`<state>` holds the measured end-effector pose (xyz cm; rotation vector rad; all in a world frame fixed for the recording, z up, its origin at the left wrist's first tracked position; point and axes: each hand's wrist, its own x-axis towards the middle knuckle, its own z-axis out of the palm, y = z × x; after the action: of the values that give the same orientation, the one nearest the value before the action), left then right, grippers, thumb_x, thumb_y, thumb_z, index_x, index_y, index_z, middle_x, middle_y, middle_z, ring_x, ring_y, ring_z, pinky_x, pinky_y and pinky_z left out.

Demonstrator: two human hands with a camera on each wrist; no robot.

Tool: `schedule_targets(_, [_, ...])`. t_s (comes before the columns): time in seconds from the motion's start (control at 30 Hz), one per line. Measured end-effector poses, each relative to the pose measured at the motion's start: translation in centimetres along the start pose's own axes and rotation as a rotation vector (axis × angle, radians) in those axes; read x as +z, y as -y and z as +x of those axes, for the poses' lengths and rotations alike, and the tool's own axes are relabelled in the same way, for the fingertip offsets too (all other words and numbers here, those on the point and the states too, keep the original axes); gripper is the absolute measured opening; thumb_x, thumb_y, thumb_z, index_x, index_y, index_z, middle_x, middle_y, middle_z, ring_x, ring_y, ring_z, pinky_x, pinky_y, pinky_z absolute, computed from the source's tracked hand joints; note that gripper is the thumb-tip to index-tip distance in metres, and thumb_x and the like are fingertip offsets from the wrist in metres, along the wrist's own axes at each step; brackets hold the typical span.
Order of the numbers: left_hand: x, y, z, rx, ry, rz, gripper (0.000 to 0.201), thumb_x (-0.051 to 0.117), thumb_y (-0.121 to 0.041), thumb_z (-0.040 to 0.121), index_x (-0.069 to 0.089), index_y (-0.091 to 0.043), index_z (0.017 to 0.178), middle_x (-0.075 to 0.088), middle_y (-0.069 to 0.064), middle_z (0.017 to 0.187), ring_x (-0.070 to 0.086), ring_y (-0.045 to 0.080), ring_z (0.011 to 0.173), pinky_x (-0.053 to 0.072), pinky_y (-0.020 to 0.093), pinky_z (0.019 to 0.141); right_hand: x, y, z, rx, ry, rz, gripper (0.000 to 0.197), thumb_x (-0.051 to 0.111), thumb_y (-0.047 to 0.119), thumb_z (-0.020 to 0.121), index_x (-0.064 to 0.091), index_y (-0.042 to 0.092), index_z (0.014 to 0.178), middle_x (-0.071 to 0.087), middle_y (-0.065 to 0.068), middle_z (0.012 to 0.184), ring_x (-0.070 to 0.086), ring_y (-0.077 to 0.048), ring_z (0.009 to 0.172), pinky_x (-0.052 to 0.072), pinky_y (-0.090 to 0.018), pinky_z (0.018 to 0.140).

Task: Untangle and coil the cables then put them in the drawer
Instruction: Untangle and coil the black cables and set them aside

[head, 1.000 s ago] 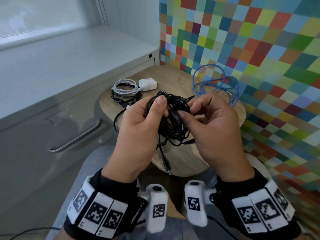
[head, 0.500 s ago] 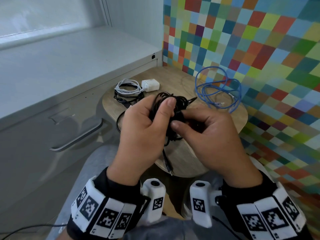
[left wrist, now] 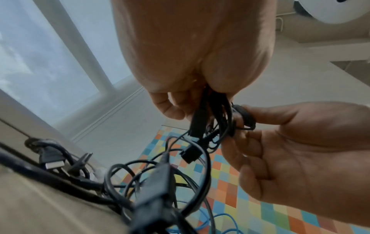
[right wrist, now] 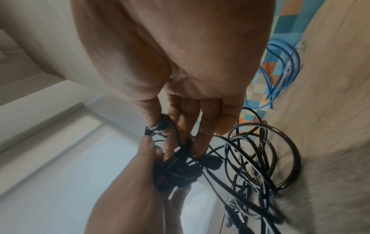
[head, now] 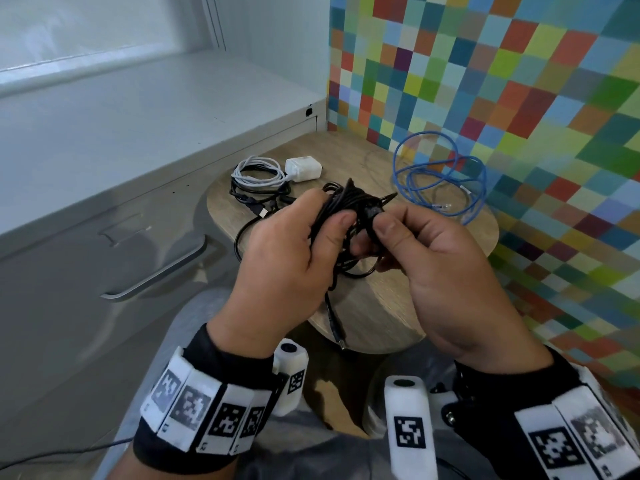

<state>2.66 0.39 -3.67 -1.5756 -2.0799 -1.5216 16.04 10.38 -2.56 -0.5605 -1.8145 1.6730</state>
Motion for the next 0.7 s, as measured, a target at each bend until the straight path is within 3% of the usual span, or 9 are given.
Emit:
schedule_targets(0.07, [0.1, 0.1, 0.0, -0.018, -0.016, -0.004, 0.032, 0.048, -0.036, 0.102, 0.057, -0.009, 0.088, 0.057, -0.004, 0.068, 0.054, 0.016, 0.065, 0.042, 0.034, 0.057, 0.0, 0.1, 0.1, 0.007, 0.033, 0.075, 0.025, 0.059, 0.035, 0.097, 0.069, 0.019, 0.081, 0.066, -0.007, 0.068, 0.060, -0.017, 0.067, 0.050, -0.032, 0.077])
schedule_targets(0.17, [0.0, 0.3, 0.1, -0.037, -0.051, 0.018, 0.029, 0.048, -0.037, 0.102, 0.055, -0.013, 0.088, 0.054, -0.009, 0.067, 0.054, 0.009, 0.065, 0.041, 0.022, 0.056, -0.3, 0.1, 0.3, 0.021, 0.040, 0.147, 0.020, 0.064, 0.032, 0.090, 0.071, 0.022, 0.074, 0.056, -0.011, 0.061, 0.050, -0.012, 0.054, 0.047, -0.023, 0.069])
schedule_targets(0.27, [0.1, 0.1, 0.1, -0.047, -0.079, 0.028, 0.014, 0.051, -0.032, 0.103, 0.051, -0.027, 0.090, 0.051, -0.020, 0.066, 0.052, -0.005, 0.063, 0.034, 0.008, 0.057, -0.8, 0.3, 0.4, -0.006, 0.020, 0.102, 0.013, 0.072, 0.023, 0.080, 0.074, 0.012, 0.084, 0.064, -0.011, 0.066, 0.057, -0.011, 0.054, 0.052, -0.020, 0.066])
schedule_targets(0.33, [0.1, 0.2, 0.0, -0.063, -0.105, 0.028, 0.011, 0.054, -0.026, 0.104, 0.053, -0.026, 0.093, 0.051, -0.022, 0.067, 0.053, -0.009, 0.064, 0.035, 0.005, 0.058, -1.2, 0.2, 0.5, -0.041, -0.037, 0.064, 0.008, 0.076, 0.018, 0.081, 0.076, 0.013, 0.087, 0.069, -0.006, 0.067, 0.064, -0.011, 0.061, 0.055, -0.023, 0.069])
schedule_targets(0.4, [-0.1, 0.5, 0.1, -0.101, -0.143, 0.027, 0.016, 0.052, -0.027, 0.104, 0.058, -0.016, 0.094, 0.053, -0.017, 0.070, 0.055, -0.003, 0.066, 0.037, 0.007, 0.058, -1.7, 0.2, 0.6, -0.056, -0.089, 0.137, 0.001, 0.077, 0.018, 0.084, 0.077, 0.018, 0.082, 0.065, -0.005, 0.063, 0.065, -0.015, 0.066, 0.055, -0.032, 0.076])
schedule_targets(0.47, [-0.3, 0.7, 0.2, -0.133, -0.149, 0.028, 0.023, 0.051, -0.030, 0.104, 0.060, -0.011, 0.095, 0.056, -0.010, 0.072, 0.056, 0.007, 0.068, 0.040, 0.011, 0.057, -2.1, 0.4, 0.6, 0.002, -0.095, 0.326, 0.005, 0.070, 0.017, 0.085, 0.072, 0.013, 0.085, 0.054, -0.005, 0.056, 0.063, -0.021, 0.063, 0.057, -0.043, 0.079])
schedule_targets(0.57, [-0.3, 0.8, 0.4, -0.193, -0.115, -0.063, 0.023, 0.049, -0.031, 0.106, 0.060, -0.018, 0.091, 0.063, -0.003, 0.072, 0.063, 0.015, 0.070, 0.048, 0.021, 0.061, -2.6, 0.7, 0.5, 0.006, -0.069, 0.311, 0.012, 0.066, 0.016, 0.085, 0.072, 0.011, 0.095, 0.050, -0.005, 0.056, 0.054, -0.022, 0.050, 0.055, -0.045, 0.063])
schedule_targets(0.63, [-0.1, 0.6, 0.5, -0.264, -0.091, -0.275, 0.029, 0.046, -0.029, 0.108, 0.058, -0.023, 0.083, 0.066, -0.002, 0.071, 0.067, 0.019, 0.071, 0.055, 0.034, 0.071, -3.0, 0.6, 0.5, -0.062, -0.053, 0.127, 0.013, 0.067, 0.013, 0.090, 0.077, 0.016, 0.099, 0.057, -0.005, 0.058, 0.057, -0.022, 0.054, 0.053, -0.040, 0.064])
schedule_targets(0.7, [0.0, 0.5, 0.6, -0.314, -0.072, -0.499, 0.032, 0.045, -0.029, 0.108, 0.057, -0.021, 0.079, 0.063, 0.000, 0.072, 0.067, 0.025, 0.072, 0.055, 0.042, 0.074, -3.4, 0.4, 0.5, -0.105, -0.056, -0.069, 0.018, 0.066, 0.006, 0.096, 0.079, 0.019, 0.099, 0.067, -0.002, 0.065, 0.064, -0.014, 0.064, 0.052, -0.023, 0.069])
